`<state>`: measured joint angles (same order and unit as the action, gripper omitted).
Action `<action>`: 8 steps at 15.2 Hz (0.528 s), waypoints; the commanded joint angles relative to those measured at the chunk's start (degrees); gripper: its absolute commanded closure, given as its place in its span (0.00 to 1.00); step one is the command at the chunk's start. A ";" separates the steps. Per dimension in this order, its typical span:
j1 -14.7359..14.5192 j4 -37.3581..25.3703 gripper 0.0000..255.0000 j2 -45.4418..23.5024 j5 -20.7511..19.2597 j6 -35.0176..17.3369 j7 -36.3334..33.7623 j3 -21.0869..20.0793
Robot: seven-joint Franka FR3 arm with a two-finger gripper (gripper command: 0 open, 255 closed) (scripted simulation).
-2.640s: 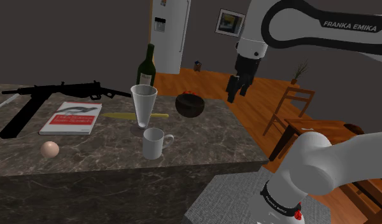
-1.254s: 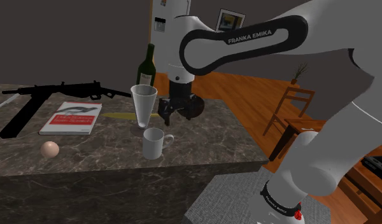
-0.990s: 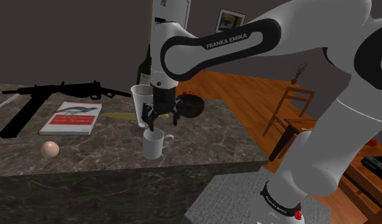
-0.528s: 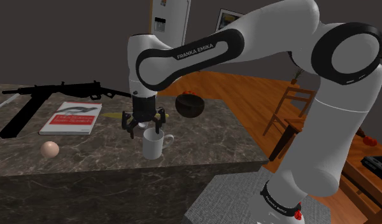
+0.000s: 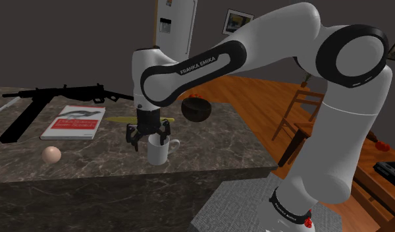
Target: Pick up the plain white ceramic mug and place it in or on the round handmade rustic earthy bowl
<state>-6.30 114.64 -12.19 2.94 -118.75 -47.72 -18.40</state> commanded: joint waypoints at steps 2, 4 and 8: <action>-0.05 0.08 0.00 -0.11 -0.03 -0.21 -0.08 -0.02; -0.05 0.08 0.00 -0.11 -0.03 -0.21 -0.08 -0.02; -0.05 0.08 1.00 -0.11 -0.03 -0.21 -0.08 -0.02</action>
<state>-6.36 114.71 -12.29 2.92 -118.95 -47.79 -18.42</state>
